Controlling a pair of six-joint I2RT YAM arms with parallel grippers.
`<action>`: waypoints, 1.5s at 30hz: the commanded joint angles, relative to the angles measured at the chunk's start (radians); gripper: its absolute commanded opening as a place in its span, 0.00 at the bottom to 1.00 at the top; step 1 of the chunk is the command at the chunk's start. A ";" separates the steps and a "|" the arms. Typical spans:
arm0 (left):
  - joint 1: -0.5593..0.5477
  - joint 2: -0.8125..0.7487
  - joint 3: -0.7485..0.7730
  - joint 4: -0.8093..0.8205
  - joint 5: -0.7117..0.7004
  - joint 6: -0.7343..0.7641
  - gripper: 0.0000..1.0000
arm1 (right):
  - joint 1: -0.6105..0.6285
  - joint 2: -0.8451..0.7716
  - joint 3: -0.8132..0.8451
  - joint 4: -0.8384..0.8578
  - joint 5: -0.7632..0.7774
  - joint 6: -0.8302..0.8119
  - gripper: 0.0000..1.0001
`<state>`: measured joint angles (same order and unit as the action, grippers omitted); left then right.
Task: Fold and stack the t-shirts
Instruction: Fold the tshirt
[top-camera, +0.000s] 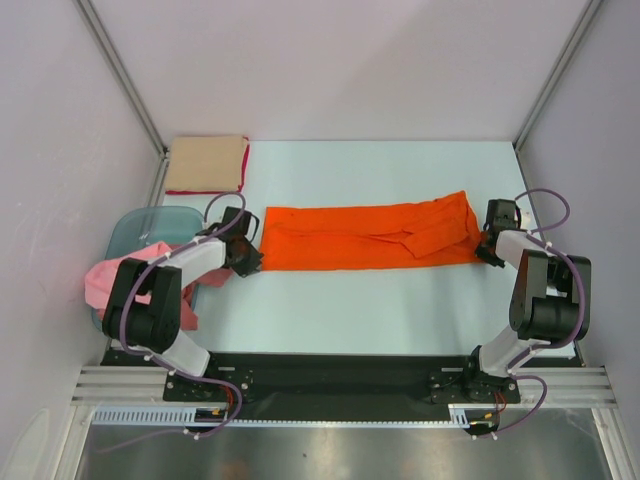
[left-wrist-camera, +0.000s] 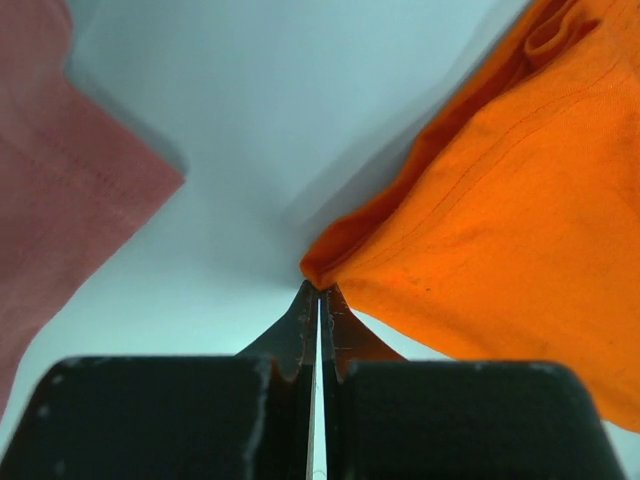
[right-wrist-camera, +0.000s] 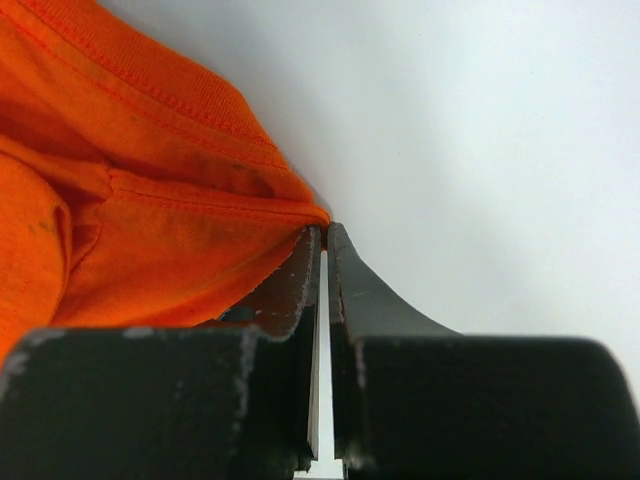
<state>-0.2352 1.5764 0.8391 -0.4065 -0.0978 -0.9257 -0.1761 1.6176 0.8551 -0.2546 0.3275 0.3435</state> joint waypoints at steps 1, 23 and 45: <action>0.004 -0.056 -0.043 -0.028 -0.011 -0.015 0.00 | -0.005 0.005 0.022 -0.051 0.070 0.000 0.00; -0.395 -0.493 -0.420 -0.020 0.053 -0.242 0.00 | -0.010 0.172 0.193 0.054 0.010 -0.047 0.12; -0.472 -0.856 -0.157 -0.370 0.118 0.118 0.95 | -0.042 -0.054 0.280 -0.305 0.150 0.052 0.95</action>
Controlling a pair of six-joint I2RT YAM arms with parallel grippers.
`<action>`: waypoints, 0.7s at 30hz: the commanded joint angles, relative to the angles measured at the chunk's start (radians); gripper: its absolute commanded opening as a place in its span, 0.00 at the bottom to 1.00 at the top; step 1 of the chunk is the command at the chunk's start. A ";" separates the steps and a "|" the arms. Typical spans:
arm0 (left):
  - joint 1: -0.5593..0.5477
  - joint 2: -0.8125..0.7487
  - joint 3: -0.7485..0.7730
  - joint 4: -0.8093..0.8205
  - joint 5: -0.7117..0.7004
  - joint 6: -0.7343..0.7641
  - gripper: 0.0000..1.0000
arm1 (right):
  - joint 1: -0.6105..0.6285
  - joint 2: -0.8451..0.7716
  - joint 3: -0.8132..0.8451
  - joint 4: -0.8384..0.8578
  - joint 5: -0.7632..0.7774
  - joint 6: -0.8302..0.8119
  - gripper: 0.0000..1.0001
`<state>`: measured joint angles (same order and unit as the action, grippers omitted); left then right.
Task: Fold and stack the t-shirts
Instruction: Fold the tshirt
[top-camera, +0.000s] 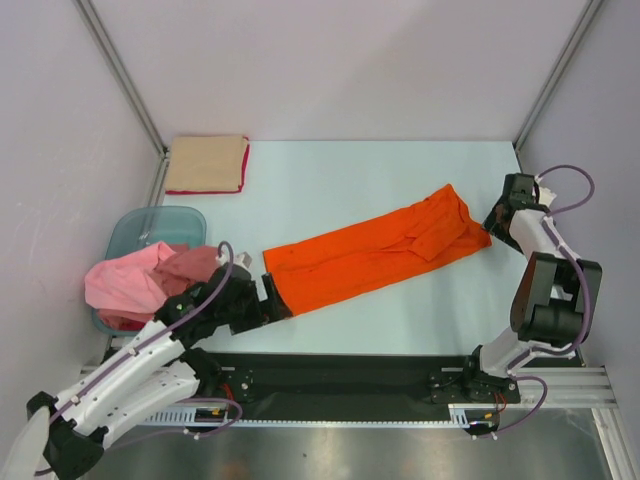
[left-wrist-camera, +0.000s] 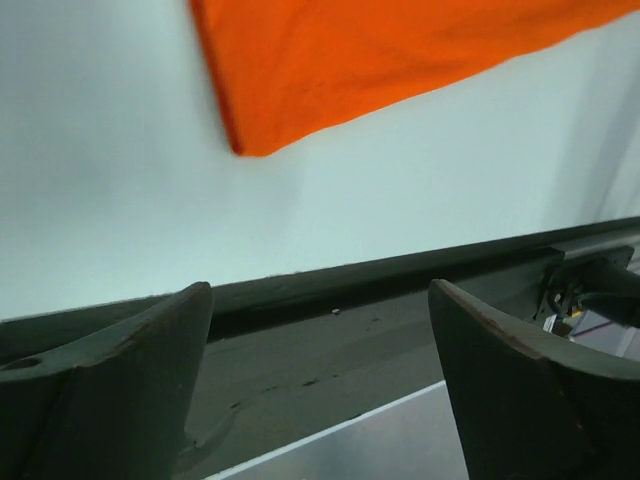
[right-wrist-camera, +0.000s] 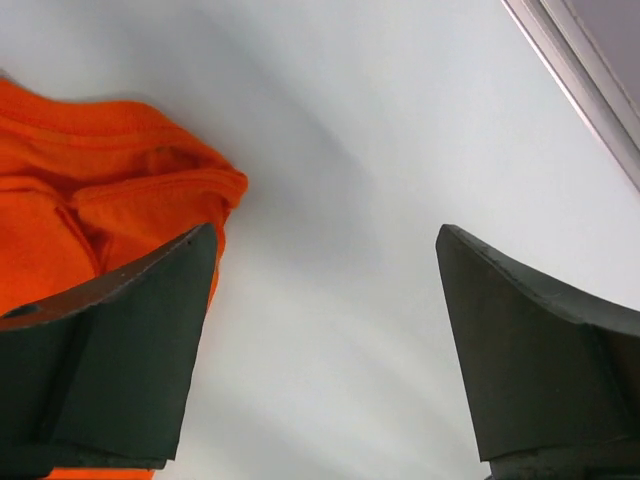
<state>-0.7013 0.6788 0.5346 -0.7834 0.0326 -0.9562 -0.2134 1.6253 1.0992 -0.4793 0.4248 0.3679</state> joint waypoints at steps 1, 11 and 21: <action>-0.006 0.060 0.175 0.013 -0.022 0.178 1.00 | -0.007 -0.073 0.031 -0.096 0.023 0.042 0.96; 0.064 0.418 0.527 0.032 -0.094 0.481 0.97 | -0.066 -0.166 -0.159 0.093 -0.333 0.129 0.90; 0.137 0.455 0.530 0.098 0.081 0.478 0.93 | -0.089 -0.105 -0.262 0.301 -0.366 0.160 0.49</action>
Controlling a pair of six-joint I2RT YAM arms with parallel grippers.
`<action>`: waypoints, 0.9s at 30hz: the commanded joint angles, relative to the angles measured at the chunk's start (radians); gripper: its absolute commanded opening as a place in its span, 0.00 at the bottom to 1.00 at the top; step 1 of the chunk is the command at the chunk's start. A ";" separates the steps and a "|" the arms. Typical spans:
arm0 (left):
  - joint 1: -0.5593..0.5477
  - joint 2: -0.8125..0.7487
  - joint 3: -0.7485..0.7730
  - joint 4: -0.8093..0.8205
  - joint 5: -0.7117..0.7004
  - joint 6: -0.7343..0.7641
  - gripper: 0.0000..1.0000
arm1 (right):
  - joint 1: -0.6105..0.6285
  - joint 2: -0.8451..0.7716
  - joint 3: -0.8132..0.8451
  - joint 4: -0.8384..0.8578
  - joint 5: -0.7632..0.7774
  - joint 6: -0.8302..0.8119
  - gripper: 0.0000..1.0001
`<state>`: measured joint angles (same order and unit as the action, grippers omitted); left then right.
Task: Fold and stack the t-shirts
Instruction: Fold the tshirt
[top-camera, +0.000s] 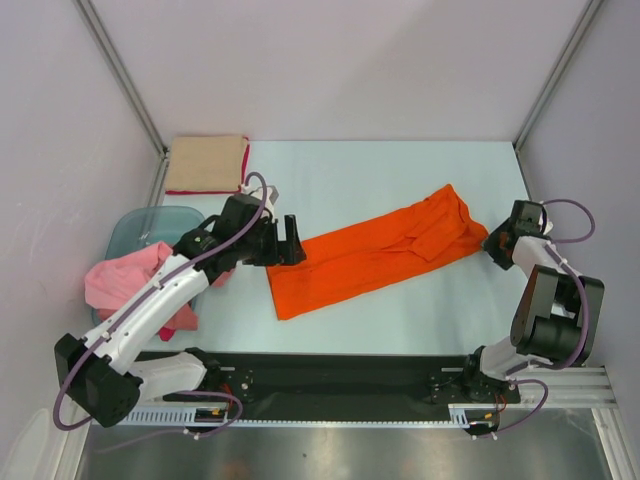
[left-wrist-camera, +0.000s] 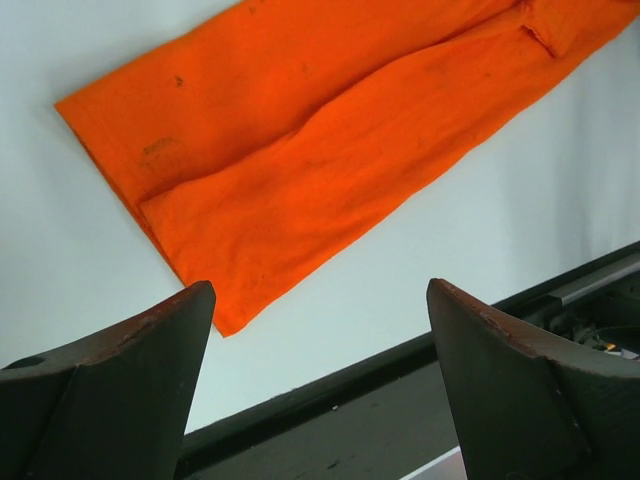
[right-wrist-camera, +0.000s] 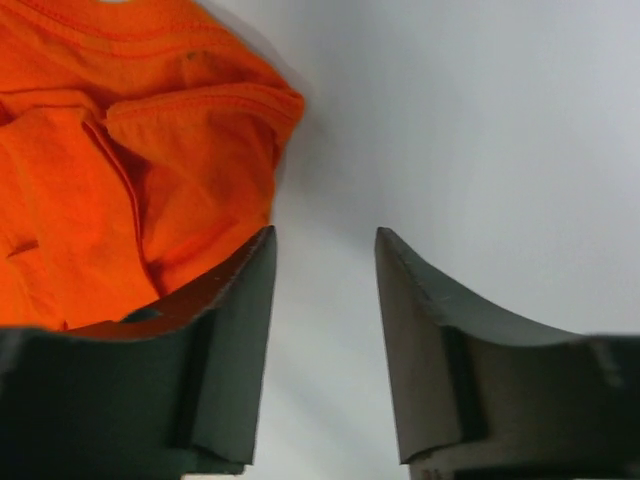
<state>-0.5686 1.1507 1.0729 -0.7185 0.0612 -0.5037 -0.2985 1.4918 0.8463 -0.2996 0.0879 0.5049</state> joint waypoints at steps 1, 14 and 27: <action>0.007 -0.020 -0.019 0.036 0.055 0.019 0.93 | -0.005 0.041 -0.006 0.132 -0.034 0.027 0.46; 0.059 0.026 -0.011 0.077 0.051 0.054 0.93 | 0.010 0.396 0.226 0.266 -0.051 0.069 0.04; 0.064 0.454 0.151 0.123 -0.047 0.100 0.98 | 0.117 1.093 1.368 -0.058 -0.134 0.049 0.05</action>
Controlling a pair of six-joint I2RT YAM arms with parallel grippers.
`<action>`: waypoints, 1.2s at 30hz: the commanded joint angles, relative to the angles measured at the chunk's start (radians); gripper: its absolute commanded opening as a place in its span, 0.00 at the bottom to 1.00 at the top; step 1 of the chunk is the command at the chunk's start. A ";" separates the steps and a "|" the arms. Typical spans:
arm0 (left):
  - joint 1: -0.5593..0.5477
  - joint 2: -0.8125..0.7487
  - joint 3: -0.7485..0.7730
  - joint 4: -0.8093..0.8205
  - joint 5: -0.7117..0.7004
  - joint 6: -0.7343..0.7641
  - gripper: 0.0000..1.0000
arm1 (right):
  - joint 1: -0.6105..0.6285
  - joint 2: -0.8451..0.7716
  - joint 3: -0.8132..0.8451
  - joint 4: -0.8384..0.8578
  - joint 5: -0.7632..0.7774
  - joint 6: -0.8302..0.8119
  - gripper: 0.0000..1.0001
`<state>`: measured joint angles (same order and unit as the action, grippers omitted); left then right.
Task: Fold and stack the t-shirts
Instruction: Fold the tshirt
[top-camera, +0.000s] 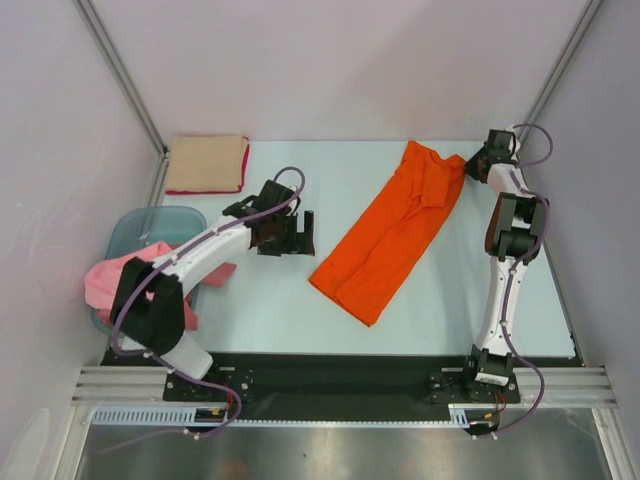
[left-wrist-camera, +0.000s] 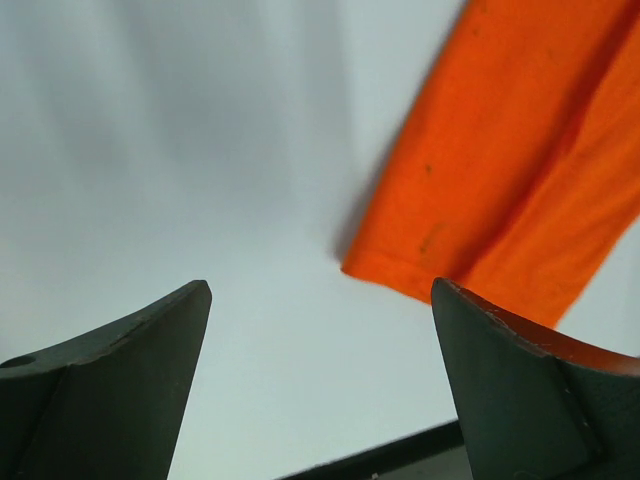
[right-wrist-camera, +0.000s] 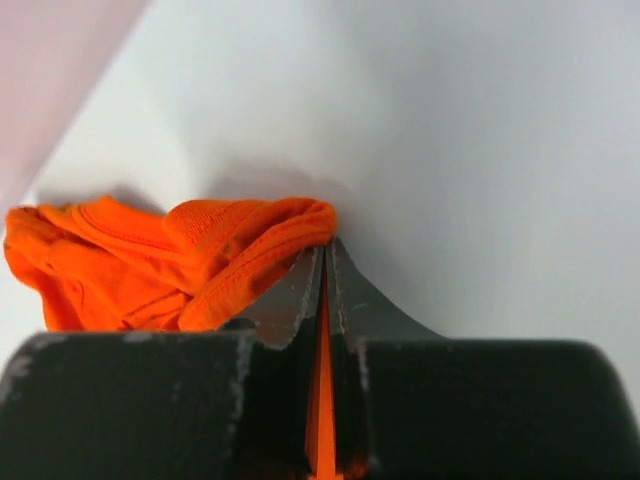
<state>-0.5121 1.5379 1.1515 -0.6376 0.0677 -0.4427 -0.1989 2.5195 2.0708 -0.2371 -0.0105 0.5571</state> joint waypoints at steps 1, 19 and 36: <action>0.007 0.089 0.079 0.062 -0.049 0.041 0.98 | 0.018 0.080 0.169 -0.119 -0.043 0.012 0.05; -0.019 0.338 0.002 0.249 0.222 -0.016 0.81 | 0.030 0.101 0.130 0.028 -0.144 0.047 0.07; -0.060 0.373 -0.191 0.320 0.353 -0.077 0.11 | 0.055 0.133 0.132 0.071 -0.166 0.095 0.07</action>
<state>-0.5465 1.8538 1.0393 -0.2623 0.4095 -0.5129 -0.1543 2.6213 2.1937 -0.1905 -0.1585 0.6304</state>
